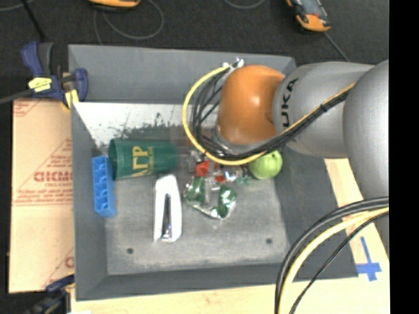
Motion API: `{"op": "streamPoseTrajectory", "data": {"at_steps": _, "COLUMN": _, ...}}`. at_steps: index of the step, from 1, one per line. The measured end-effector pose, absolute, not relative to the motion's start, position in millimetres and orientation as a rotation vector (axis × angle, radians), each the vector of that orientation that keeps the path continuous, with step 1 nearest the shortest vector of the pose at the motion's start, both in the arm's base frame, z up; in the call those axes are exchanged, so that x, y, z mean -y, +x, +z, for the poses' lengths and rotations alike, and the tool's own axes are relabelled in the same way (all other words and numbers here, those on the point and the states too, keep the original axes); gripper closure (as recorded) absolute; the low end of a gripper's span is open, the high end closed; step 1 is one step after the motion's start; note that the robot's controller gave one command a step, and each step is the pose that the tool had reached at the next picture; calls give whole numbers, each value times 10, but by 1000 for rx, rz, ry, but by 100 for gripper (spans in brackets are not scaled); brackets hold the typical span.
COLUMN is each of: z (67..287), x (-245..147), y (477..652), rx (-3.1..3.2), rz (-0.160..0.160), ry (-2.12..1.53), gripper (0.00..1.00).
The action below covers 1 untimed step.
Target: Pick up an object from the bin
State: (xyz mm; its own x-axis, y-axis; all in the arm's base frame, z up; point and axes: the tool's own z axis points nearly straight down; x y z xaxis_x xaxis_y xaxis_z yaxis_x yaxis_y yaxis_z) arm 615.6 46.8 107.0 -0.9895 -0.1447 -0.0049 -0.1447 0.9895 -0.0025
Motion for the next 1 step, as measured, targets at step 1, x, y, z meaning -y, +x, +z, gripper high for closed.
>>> {"op": "streamPoseTrajectory", "data": {"at_steps": 1, "z": 714, "x": -71, "y": 6229, "rx": -3053, "rz": 2, "ry": -725, "gripper": 100}}
